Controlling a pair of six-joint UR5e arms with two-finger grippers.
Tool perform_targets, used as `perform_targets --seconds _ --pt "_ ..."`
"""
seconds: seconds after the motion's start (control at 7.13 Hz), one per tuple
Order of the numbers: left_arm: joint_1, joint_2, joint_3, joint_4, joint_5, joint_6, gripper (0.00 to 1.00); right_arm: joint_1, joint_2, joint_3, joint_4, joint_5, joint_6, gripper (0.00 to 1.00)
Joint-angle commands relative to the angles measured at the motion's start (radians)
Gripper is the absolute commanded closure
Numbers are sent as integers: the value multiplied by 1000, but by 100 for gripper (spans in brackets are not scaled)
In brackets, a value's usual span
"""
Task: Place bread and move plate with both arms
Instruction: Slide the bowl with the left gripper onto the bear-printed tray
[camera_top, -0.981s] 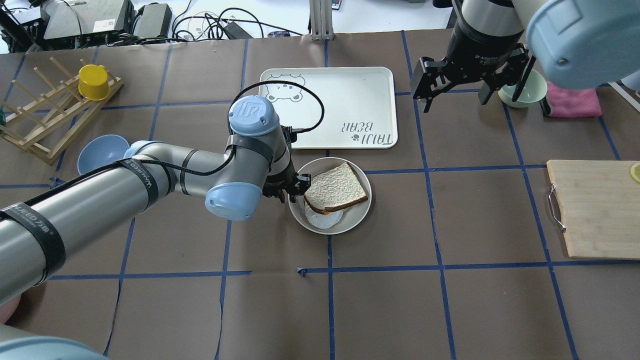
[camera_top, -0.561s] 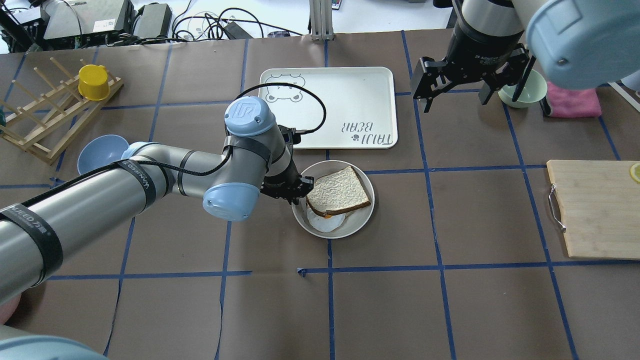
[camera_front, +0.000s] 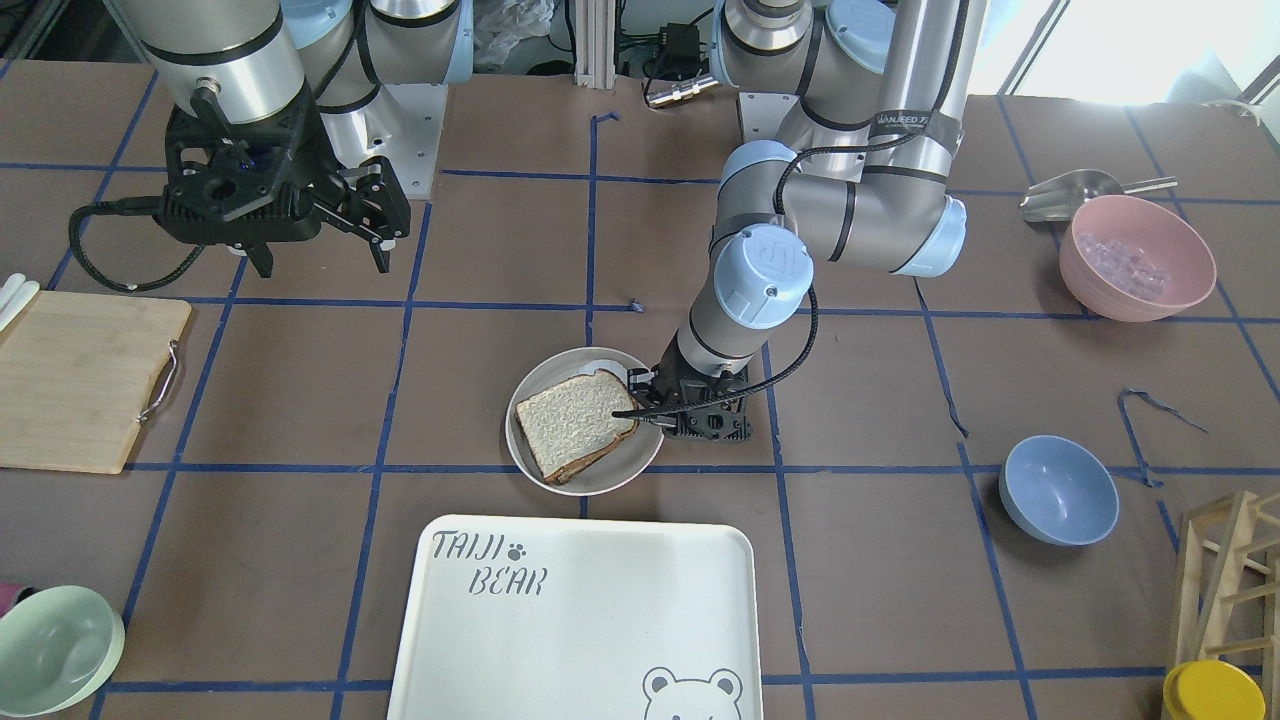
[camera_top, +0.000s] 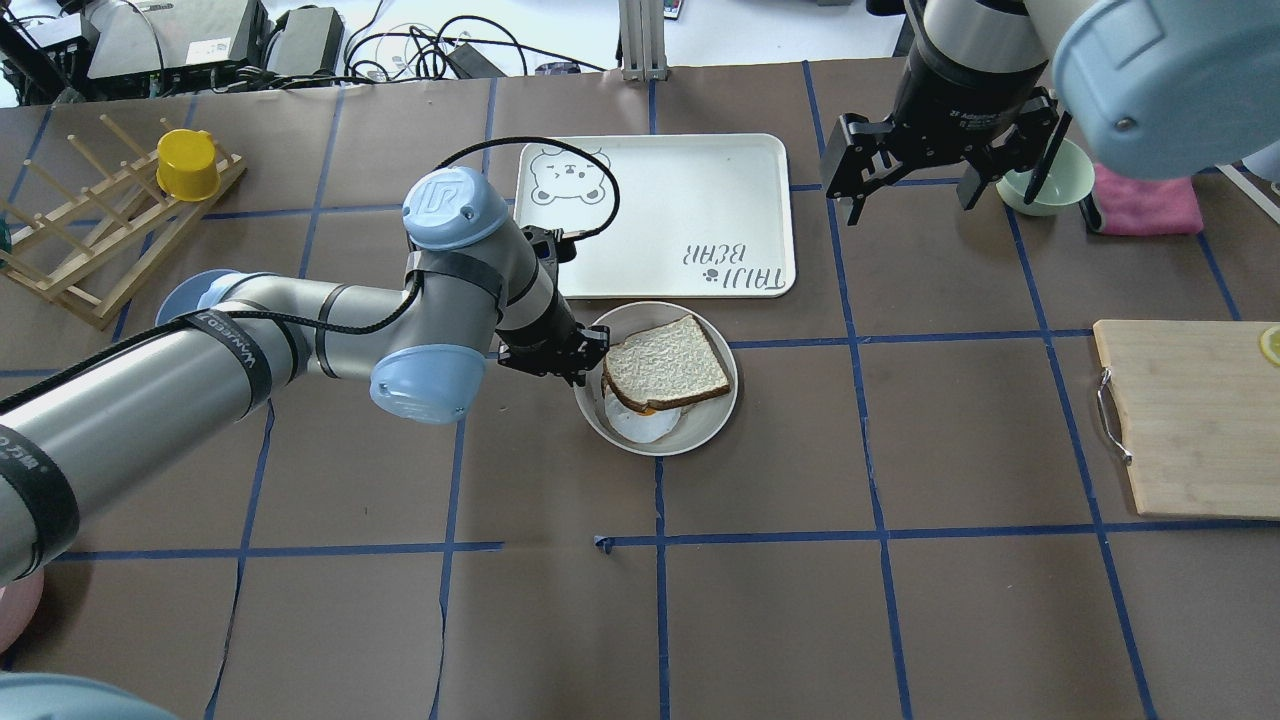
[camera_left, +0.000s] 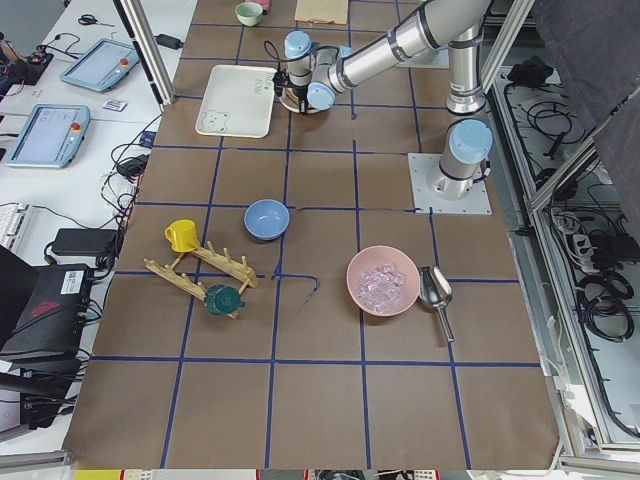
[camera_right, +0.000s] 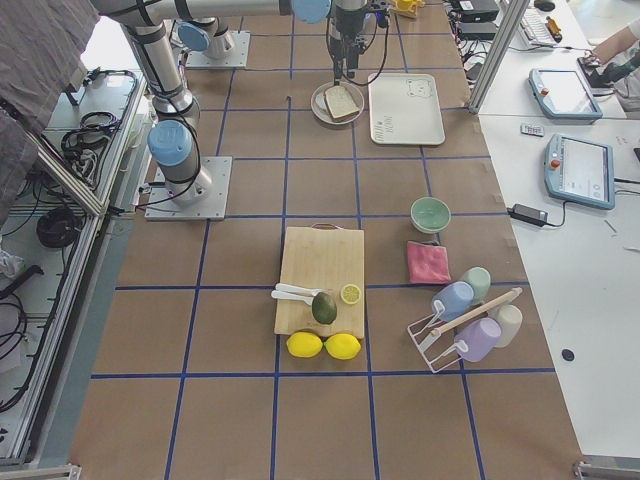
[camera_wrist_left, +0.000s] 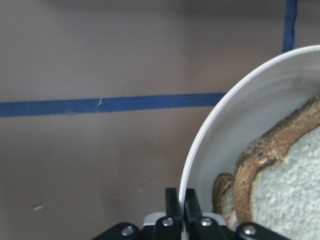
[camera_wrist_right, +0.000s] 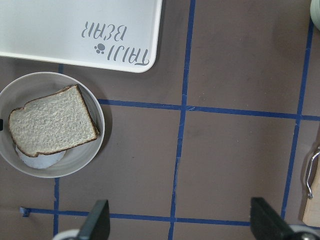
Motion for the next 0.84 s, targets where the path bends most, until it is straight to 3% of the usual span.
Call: perform_targets --seconds 0.0,0.42,0.7 --pt "37 -20 65 -1 -16 -15 100 -1 1 0 0 0 1 0" --pt "77 -44 147 -27 -108 -35 100 -1 1 0 0 0 1 0" --pt "110 -122 255 -27 -139 -37 100 -1 1 0 0 0 2 0"
